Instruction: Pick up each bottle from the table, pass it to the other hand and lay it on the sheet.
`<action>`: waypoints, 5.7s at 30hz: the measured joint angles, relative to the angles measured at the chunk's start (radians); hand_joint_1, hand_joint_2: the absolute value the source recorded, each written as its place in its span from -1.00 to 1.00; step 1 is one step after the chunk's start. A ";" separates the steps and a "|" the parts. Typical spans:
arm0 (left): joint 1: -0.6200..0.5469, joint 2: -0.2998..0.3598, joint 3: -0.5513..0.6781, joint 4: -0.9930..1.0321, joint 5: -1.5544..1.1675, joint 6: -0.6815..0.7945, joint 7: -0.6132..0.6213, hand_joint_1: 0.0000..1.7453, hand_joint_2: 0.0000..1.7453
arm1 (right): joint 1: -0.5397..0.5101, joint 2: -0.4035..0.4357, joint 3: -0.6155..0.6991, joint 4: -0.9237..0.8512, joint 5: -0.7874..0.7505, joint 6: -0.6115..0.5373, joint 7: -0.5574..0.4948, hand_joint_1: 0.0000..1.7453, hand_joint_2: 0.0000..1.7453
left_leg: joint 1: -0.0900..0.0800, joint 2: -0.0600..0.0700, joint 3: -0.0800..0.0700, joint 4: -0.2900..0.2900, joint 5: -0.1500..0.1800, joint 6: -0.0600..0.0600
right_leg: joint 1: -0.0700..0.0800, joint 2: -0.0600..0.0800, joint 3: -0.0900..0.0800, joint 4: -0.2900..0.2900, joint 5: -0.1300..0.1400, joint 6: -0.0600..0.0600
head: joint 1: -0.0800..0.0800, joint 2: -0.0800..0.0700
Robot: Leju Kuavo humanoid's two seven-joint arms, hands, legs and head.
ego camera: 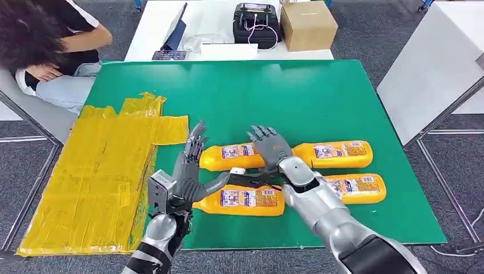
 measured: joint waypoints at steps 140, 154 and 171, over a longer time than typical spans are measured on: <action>0.000 -0.003 0.166 0.049 0.329 -0.102 -0.007 -1.00 1.00 | 0.401 0.148 -0.079 -0.399 -0.775 0.052 -0.345 1.00 1.00 | 0.000 0.000 -0.001 0.000 0.000 0.000 | 0.000 0.000 0.000 0.000 -0.001 -0.001 | 0.000 0.000; -0.004 0.003 0.181 0.026 0.304 -0.087 0.000 1.00 1.00 | 0.396 0.148 -0.080 -0.381 -0.770 0.046 -0.349 1.00 1.00 | 0.000 0.000 -0.001 0.000 0.000 0.000 | 0.000 0.000 0.000 0.000 -0.001 -0.001 | 0.000 0.000; -0.034 0.003 0.151 0.030 0.218 -0.079 -0.003 1.00 1.00 | 0.425 0.138 -0.087 -0.457 -0.759 0.008 -0.360 -1.00 1.00 | 0.000 0.000 -0.001 0.000 0.000 0.000 | 0.000 0.000 -0.001 0.000 -0.001 -0.001 | 0.000 0.000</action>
